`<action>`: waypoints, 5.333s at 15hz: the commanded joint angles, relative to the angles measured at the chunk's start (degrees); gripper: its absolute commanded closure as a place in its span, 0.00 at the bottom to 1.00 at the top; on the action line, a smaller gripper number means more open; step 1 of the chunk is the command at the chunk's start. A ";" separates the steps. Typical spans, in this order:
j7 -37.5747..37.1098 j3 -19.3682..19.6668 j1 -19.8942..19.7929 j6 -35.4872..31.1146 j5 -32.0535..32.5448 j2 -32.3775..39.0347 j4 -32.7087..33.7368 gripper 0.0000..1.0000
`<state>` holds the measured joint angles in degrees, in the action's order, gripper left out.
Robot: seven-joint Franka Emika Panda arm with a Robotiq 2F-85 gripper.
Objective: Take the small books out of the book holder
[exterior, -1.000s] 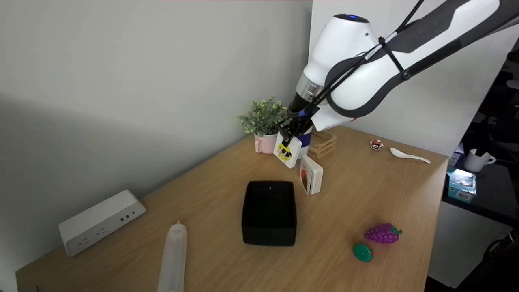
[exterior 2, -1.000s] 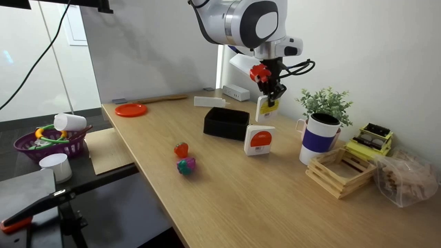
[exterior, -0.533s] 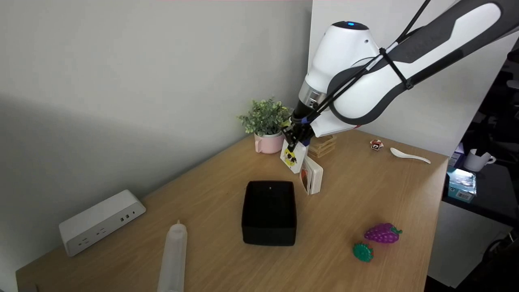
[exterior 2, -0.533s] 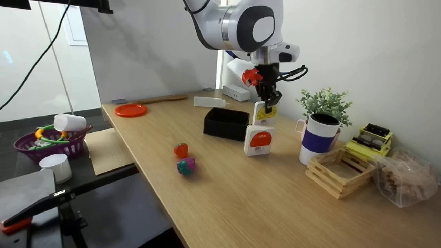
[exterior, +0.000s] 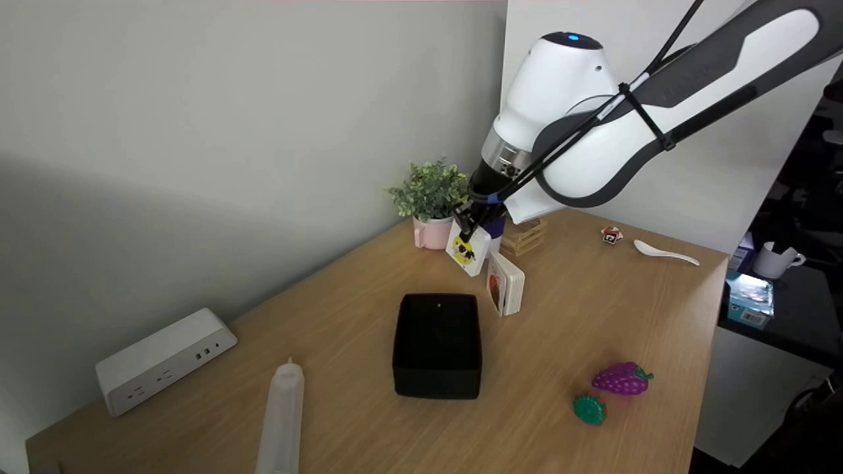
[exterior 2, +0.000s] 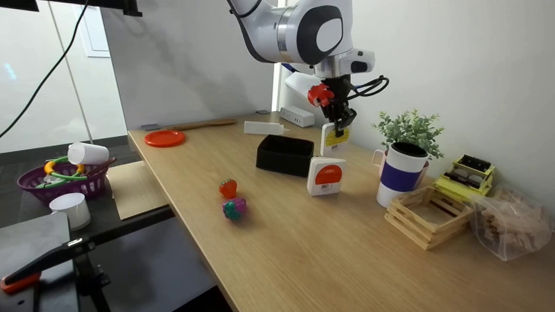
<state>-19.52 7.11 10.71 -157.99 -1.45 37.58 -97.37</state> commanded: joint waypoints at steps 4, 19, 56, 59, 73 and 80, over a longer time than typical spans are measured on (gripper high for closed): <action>7.24 -2.11 -1.67 -8.65 1.47 -3.89 -4.07 0.96; -27.06 30.48 23.90 5.98 20.77 -14.13 -15.80 0.96; 19.17 -8.20 -12.47 26.24 -3.73 8.37 14.50 0.96; 18.56 -7.77 -12.25 27.21 -3.41 9.05 15.68 0.96; 11.75 -3.33 -12.47 27.94 -2.65 11.05 17.32 0.57; 25.73 -13.08 -17.50 27.76 -9.97 11.87 19.05 0.09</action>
<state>-1.03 -0.87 -3.48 -131.83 -7.87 47.95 -81.16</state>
